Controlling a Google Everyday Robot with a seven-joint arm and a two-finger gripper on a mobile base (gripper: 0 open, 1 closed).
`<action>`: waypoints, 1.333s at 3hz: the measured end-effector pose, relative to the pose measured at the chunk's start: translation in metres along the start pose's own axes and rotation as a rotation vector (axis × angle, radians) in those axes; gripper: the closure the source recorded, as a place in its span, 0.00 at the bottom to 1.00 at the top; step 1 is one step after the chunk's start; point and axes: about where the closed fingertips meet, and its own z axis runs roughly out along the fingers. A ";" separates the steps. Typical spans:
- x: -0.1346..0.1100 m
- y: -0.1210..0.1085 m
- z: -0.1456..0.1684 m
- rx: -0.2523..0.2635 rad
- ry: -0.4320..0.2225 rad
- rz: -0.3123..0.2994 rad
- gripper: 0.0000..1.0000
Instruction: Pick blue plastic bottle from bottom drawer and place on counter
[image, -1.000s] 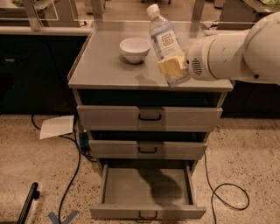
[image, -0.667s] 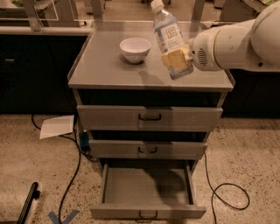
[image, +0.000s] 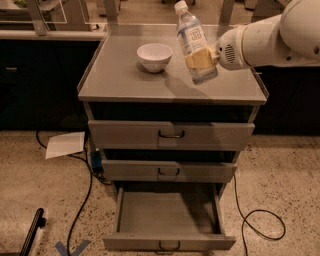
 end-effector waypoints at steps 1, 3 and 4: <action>0.012 -0.007 0.021 -0.039 0.041 0.047 1.00; 0.030 -0.012 0.042 -0.071 0.113 0.106 1.00; 0.035 -0.015 0.046 -0.071 0.143 0.130 1.00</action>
Offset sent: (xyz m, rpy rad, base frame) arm 0.0303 -0.0009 -0.0551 0.0402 0.1925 0.0042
